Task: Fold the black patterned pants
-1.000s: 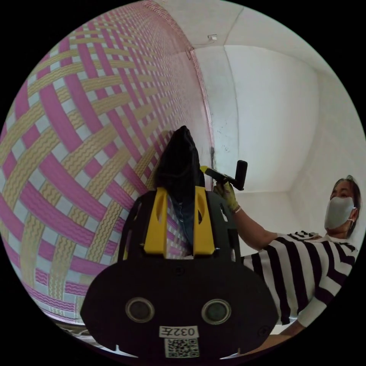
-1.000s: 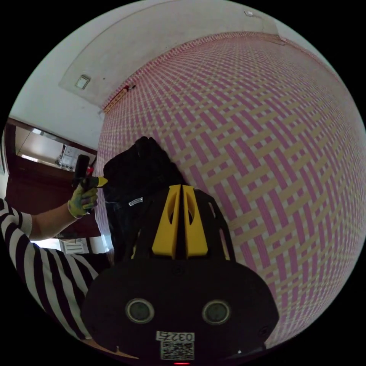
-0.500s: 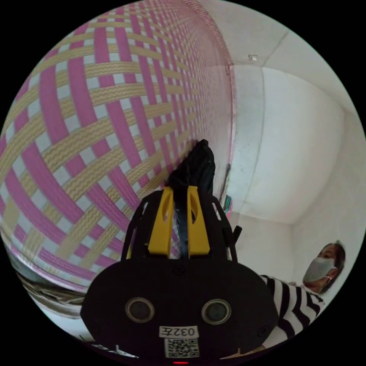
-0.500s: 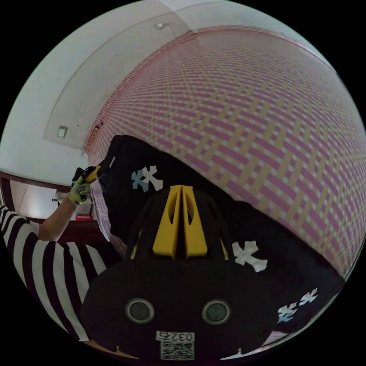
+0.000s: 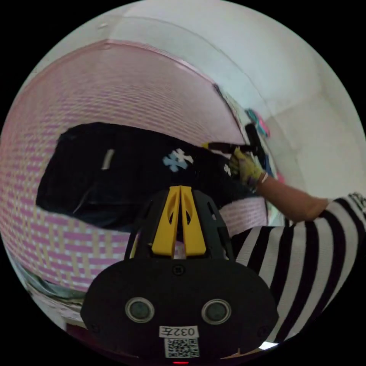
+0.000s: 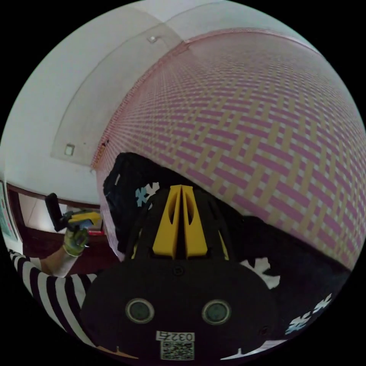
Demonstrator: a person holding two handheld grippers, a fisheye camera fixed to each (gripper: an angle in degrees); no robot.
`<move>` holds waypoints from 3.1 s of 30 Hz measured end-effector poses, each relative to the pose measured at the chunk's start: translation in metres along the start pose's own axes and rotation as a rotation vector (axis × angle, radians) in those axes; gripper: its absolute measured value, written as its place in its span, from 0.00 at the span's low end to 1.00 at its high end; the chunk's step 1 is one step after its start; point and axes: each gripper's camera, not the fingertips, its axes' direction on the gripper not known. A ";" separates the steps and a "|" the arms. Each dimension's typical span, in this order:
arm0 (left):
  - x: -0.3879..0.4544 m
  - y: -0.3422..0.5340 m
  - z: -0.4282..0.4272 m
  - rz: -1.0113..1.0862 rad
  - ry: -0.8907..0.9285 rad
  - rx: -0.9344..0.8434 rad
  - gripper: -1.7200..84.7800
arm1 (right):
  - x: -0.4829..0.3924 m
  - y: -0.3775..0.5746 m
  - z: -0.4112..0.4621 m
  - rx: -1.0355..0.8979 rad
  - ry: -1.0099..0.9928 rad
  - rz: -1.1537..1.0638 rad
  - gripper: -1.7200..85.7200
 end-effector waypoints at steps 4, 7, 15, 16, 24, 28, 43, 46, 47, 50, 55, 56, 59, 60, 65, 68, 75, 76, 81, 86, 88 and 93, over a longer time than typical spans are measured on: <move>0.053 -0.005 0.109 0.247 -0.102 -0.201 0.01 | 0.042 0.077 -0.112 0.181 -0.051 0.173 0.01; 0.068 0.001 0.177 0.341 -0.093 -0.312 0.01 | 0.088 0.169 -0.199 0.331 -0.037 0.361 0.01; 0.050 0.020 0.283 0.381 -0.273 -0.433 0.01 | 0.162 0.392 -0.369 0.692 0.025 0.931 0.11; 0.042 0.023 0.291 0.378 -0.282 -0.432 0.01 | 0.169 0.408 -0.381 0.719 -0.008 0.986 0.12; -0.001 0.034 0.332 0.399 -0.341 -0.486 0.01 | 0.172 0.414 -0.423 0.805 -0.209 0.989 0.14; -0.030 0.030 0.346 0.377 -0.326 -0.531 0.01 | 0.158 0.400 -0.427 0.810 -0.295 0.939 0.14; -0.074 -0.004 0.370 0.229 0.145 -0.428 0.01 | 0.037 0.370 -0.429 0.739 -0.004 0.799 0.02; -0.046 -0.006 0.401 0.361 0.134 -0.499 0.01 | 0.005 0.353 -0.430 0.723 0.055 0.753 0.02; -0.041 -0.006 0.410 0.396 0.109 -0.510 0.01 | -0.006 0.346 -0.429 0.703 0.082 0.738 0.02; -0.046 -0.004 0.429 0.429 0.069 -0.567 0.01 | -0.035 0.326 -0.426 0.650 0.148 0.698 0.02; -0.067 -0.011 0.418 0.435 0.110 -0.561 0.01 | -0.103 0.278 -0.409 0.566 0.252 0.513 0.02; -0.079 -0.014 0.406 0.398 0.144 -0.529 0.01 | -0.125 0.264 -0.400 0.544 0.268 0.449 0.02; -0.121 -0.020 0.366 0.251 0.248 -0.426 0.01 | -0.187 0.228 -0.368 0.475 0.307 0.275 0.02; -0.130 -0.020 0.356 0.230 0.258 -0.402 0.01 | -0.201 0.222 -0.360 0.461 0.310 0.239 0.02; -0.209 -0.006 0.262 0.107 0.185 -0.186 0.01 | -0.319 0.191 -0.254 0.341 0.190 -0.050 0.02; -0.249 0.008 0.217 0.016 0.161 -0.058 0.01 | -0.347 0.186 -0.166 0.203 0.038 -0.106 0.02; -0.295 0.023 0.178 -0.120 0.157 0.023 0.01 | -0.350 0.180 -0.051 -0.108 0.000 -0.100 0.03; -0.295 0.023 0.172 -0.115 0.157 0.037 0.01 | -0.353 0.178 -0.058 -0.090 0.004 -0.107 0.03; -0.294 0.018 0.154 -0.093 0.200 0.086 0.01 | -0.365 0.179 -0.073 -0.037 -0.015 -0.114 0.05; -0.274 -0.008 0.172 -0.032 0.265 0.015 0.01 | -0.356 0.174 -0.037 -0.177 -0.127 -0.077 0.13; -0.261 -0.015 0.181 0.010 0.262 -0.029 0.01 | -0.356 0.172 -0.052 -0.176 -0.168 -0.124 0.13; -0.241 -0.024 0.195 0.071 0.203 -0.129 0.01 | -0.305 0.169 -0.142 0.046 -0.109 -0.054 0.07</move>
